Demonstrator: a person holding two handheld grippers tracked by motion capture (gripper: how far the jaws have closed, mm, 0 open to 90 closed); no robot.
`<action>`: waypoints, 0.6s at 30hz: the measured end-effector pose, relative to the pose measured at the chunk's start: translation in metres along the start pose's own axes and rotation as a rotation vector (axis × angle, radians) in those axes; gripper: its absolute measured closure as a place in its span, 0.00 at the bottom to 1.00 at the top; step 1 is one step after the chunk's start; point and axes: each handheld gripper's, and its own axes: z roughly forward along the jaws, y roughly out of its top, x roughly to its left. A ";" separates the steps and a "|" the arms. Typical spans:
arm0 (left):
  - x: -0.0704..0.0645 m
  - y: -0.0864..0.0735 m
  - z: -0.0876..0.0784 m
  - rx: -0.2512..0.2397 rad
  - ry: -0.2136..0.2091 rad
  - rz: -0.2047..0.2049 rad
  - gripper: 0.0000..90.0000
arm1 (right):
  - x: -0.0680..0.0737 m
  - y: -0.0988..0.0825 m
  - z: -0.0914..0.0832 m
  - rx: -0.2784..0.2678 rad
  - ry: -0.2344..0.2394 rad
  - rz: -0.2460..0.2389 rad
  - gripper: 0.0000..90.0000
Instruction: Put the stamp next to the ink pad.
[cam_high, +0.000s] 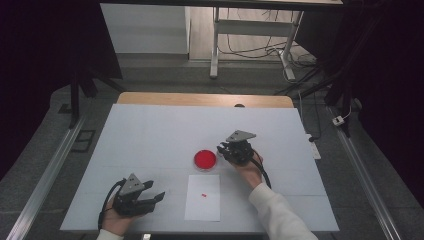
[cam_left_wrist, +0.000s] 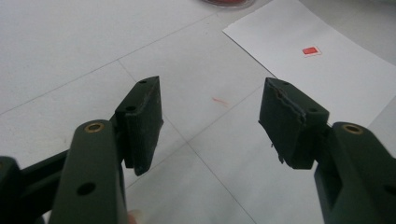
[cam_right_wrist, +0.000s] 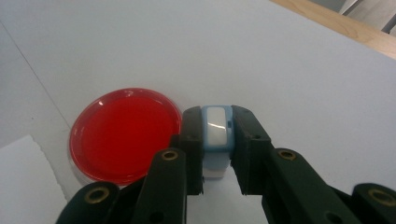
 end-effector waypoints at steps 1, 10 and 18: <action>0.000 0.000 0.000 0.001 -0.001 0.000 0.43 | 0.000 0.000 0.001 0.001 0.001 -0.002 0.83; 0.000 0.000 0.000 0.002 -0.001 0.000 0.43 | -0.001 -0.001 0.001 -0.003 0.005 -0.001 0.80; 0.000 0.000 0.000 0.001 -0.001 0.000 0.43 | -0.003 0.000 -0.002 -0.042 0.009 0.018 0.60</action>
